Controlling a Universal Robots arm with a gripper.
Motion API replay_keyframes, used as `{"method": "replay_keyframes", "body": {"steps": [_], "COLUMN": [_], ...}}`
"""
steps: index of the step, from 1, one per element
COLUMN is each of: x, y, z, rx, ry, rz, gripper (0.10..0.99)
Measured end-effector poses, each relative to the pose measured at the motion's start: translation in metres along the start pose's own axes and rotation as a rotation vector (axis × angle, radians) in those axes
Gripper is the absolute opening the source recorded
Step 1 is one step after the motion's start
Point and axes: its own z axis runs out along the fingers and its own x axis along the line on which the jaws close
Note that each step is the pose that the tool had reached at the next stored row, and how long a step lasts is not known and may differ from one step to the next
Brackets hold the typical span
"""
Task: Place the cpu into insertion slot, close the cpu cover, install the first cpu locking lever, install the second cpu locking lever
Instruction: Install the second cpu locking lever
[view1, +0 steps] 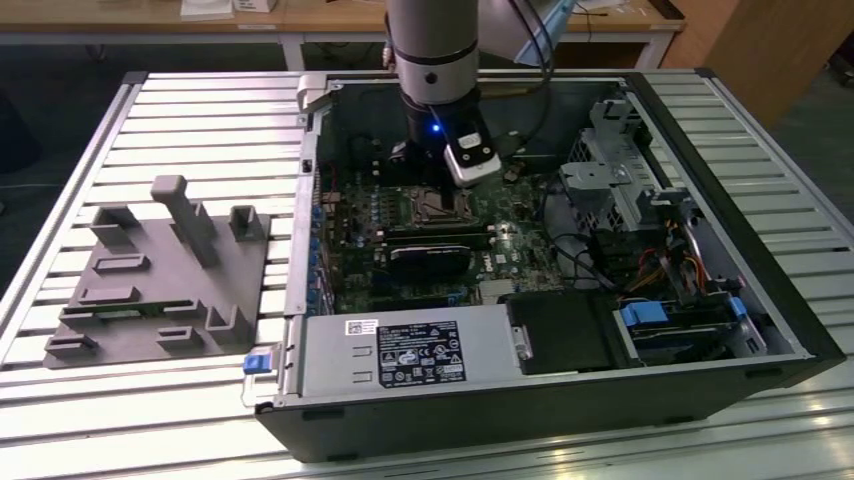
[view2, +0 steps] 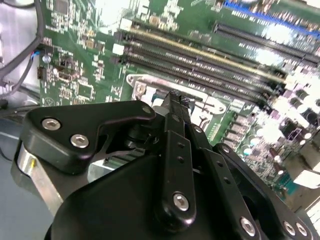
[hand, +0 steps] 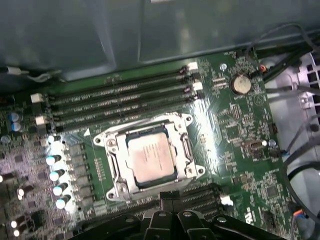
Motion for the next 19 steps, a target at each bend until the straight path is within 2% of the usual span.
{"method": "replay_keyframes", "body": {"steps": [3,10,19], "x": [-0.0013,0.0012,0.0151], "y": [-0.0049,-0.0066,-0.014], "z": [-0.0002,0.0046,0.013], "rx": [0.0,-0.002,-0.008], "ry": [0.0,0.0052,0.009], "rz": [0.0,-0.024,-0.055], "gripper": [0.106,0.106,0.106]}}
